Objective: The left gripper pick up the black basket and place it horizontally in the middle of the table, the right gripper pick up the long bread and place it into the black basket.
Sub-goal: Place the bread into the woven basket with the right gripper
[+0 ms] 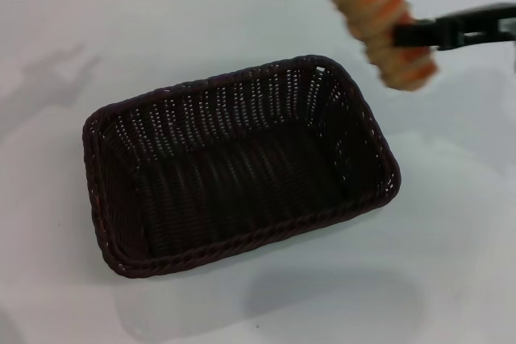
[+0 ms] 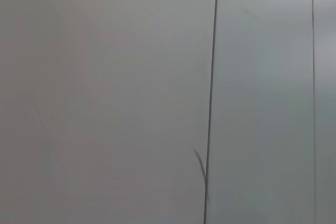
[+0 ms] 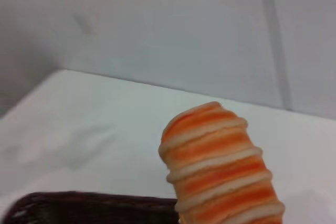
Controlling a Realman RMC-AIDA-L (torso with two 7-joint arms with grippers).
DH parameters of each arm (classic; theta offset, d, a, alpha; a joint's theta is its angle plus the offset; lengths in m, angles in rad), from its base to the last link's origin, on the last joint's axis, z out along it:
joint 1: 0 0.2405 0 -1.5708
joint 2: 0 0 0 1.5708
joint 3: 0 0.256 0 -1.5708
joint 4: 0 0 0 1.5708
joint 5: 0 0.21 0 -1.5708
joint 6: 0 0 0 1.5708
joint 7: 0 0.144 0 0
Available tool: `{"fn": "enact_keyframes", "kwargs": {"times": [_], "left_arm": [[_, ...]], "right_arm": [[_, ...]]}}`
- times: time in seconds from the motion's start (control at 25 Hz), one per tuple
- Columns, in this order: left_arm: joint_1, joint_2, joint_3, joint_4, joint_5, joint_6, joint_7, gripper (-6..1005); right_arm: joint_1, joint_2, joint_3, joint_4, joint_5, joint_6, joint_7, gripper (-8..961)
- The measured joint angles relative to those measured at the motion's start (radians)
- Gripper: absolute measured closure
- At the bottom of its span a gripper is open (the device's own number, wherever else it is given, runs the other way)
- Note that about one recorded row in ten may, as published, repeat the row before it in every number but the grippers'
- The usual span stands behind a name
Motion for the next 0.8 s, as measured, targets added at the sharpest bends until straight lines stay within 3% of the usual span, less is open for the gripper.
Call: {"fn": "enact_keyframes", "kwargs": {"times": [0.12,0.24,0.6,0.8], "left_arm": [[0.0,0.002,0.0,0.0,0.0,0.0,-0.003,641],[0.001,0.002,0.0,0.0,-0.002,0.0,-0.005,640],[0.011,0.003,0.0,0.0,-0.011,-0.006,-0.002,639],[0.02,0.002,-0.002,0.0,-0.021,-0.007,0.001,639]], "right_arm": [[-0.001,0.0,-0.077,0.04,0.043,0.007,-0.001,725],[0.043,0.0,-0.179,0.003,0.054,0.025,0.002,742],[0.118,0.0,-0.231,-0.145,0.055,0.039,-0.001,749],[0.112,0.0,-0.205,-0.124,0.055,0.039,0.002,577]]}}
